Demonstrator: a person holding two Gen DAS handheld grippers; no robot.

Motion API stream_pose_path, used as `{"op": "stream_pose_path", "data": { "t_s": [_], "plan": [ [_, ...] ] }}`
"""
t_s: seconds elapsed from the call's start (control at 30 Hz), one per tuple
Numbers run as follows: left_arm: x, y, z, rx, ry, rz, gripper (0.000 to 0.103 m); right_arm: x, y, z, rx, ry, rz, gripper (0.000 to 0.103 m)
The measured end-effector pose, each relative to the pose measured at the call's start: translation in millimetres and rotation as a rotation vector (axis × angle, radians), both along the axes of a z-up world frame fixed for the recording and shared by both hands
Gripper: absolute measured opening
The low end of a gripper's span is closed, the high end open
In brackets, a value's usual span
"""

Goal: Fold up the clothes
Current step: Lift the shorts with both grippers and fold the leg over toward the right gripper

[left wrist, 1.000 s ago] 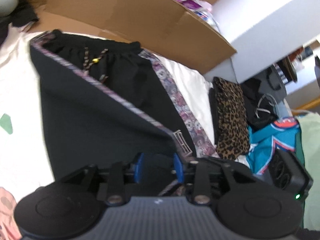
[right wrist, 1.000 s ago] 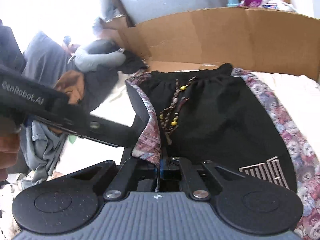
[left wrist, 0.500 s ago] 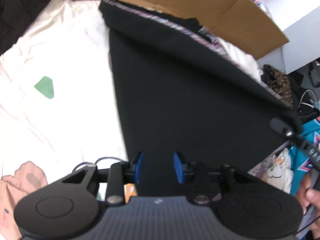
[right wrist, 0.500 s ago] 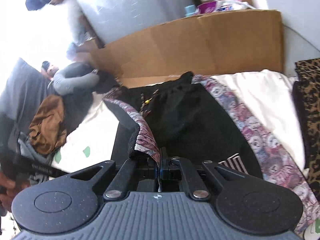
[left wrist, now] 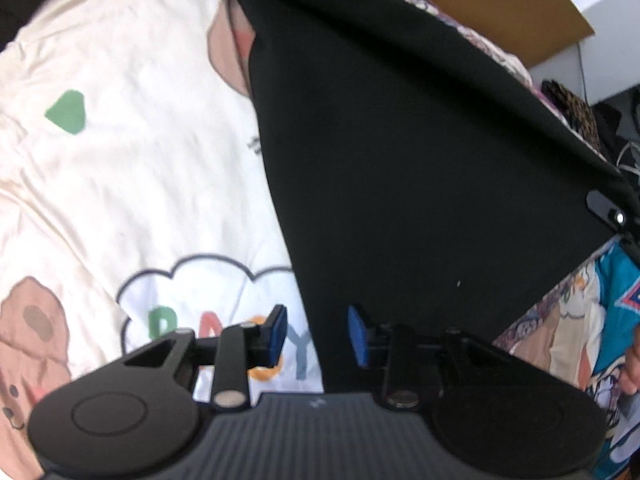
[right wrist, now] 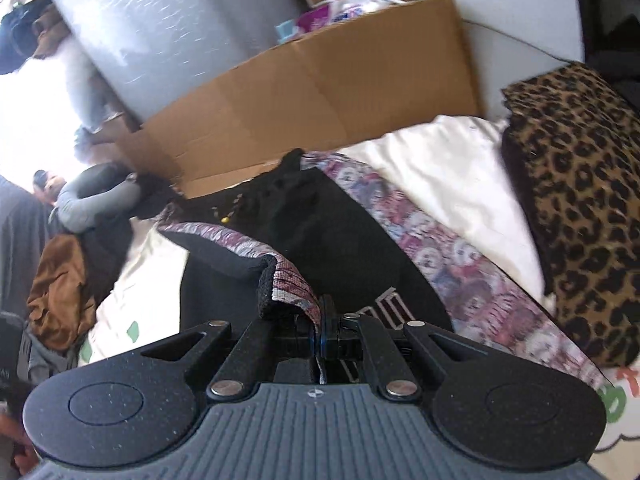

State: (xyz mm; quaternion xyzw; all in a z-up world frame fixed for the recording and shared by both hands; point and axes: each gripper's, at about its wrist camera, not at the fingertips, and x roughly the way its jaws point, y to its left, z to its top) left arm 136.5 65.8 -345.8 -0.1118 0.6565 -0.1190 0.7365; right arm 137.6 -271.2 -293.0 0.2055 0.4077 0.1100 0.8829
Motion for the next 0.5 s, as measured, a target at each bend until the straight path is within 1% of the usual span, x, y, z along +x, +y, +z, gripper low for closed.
{"op": "stream_pose_path", "data": {
  "t_s": [0.17, 0.37, 0.5],
  "plan": [
    [-7.3, -7.8, -13.2, -0.012, 0.033, -0.028, 0.038, -6.1, -14.6, -12.0, -0.004, 0.041, -0.058, 0.001],
    [-17.9, -13.0, -26.8, -0.064, 0.068, -0.061, 0.038, -8.1, -25.2, -33.1, -0.039, 0.114, -0.106, 0.001],
    [-24.7, -12.9, -36.5, -0.105, 0.096, -0.055, 0.039, -6.0, -28.2, -52.1, -0.068, 0.159, -0.114, 0.001]
  ]
}}
